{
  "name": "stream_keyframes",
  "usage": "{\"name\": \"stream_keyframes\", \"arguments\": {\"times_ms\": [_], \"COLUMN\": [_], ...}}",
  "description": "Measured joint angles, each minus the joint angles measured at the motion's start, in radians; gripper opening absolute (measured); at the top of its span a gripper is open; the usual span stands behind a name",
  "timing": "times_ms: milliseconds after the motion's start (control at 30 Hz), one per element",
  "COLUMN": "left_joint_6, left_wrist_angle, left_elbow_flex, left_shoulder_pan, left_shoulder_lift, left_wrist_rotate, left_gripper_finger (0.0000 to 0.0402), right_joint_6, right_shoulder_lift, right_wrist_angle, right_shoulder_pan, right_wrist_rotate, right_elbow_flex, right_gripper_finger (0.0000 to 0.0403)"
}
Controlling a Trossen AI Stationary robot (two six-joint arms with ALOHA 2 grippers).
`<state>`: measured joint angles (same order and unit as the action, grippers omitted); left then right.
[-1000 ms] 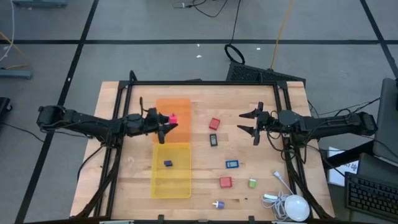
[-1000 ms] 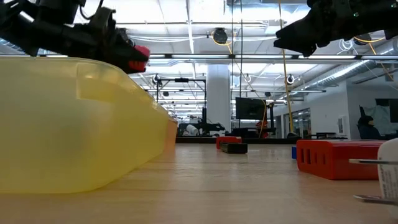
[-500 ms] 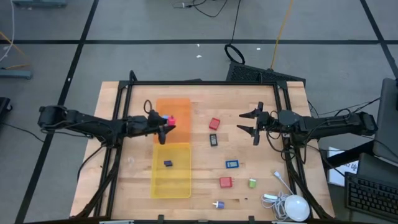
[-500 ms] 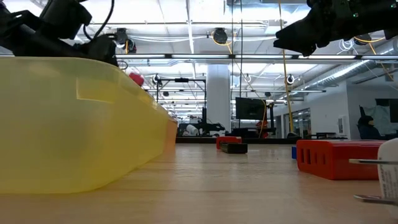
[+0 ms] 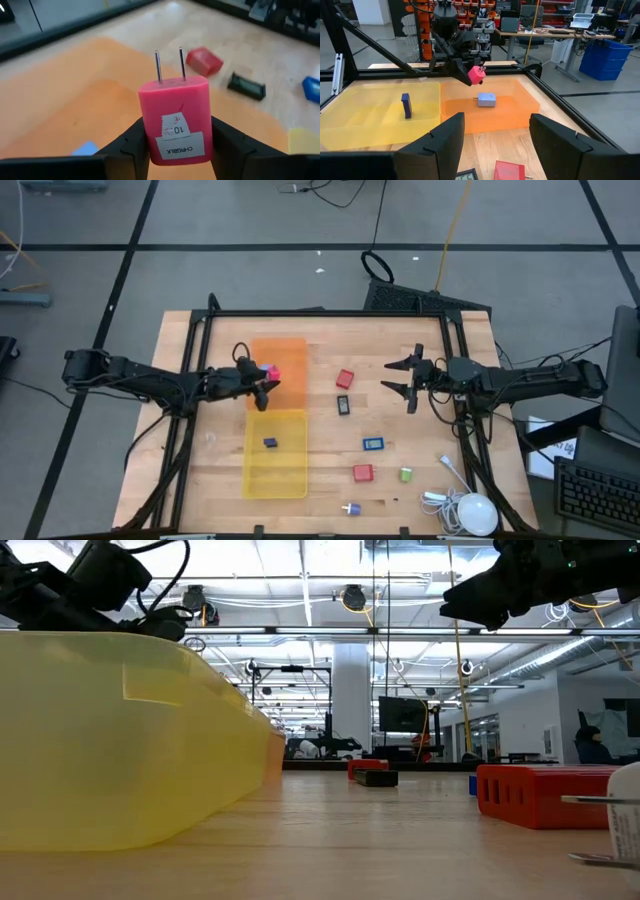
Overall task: Sort adapters and digital timers
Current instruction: Put the pink adapter into the orange bin, then put the blue digital timer into the yellow bin
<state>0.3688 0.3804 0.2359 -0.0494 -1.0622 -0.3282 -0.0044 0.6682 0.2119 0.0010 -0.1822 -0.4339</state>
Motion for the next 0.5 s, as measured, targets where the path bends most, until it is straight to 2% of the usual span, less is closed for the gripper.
{"name": "stream_keyframes", "arguments": {"times_ms": [167,267,500], "left_joint_6": [0.056,0.069,0.072], "left_wrist_angle": [-0.09,-0.117,-0.125], "left_elbow_flex": [0.0,0.0,0.0], "left_shoulder_pan": [0.0,0.0,0.0], "left_shoulder_lift": [0.0,0.0,0.0], "left_wrist_rotate": [0.02,0.015,0.02], "left_gripper_finger": [0.0196,0.0199,0.0131], "right_joint_6": [0.0,-0.002,-0.003], "right_shoulder_lift": [0.0,0.0,0.0], "right_wrist_angle": [0.0,0.0,0.0], "right_shoulder_pan": [0.0,0.0,0.0], "right_wrist_rotate": [0.0,0.0,0.0], "right_elbow_flex": [0.0,0.0,0.0], "right_gripper_finger": [0.0212,0.0212,0.0212]}}
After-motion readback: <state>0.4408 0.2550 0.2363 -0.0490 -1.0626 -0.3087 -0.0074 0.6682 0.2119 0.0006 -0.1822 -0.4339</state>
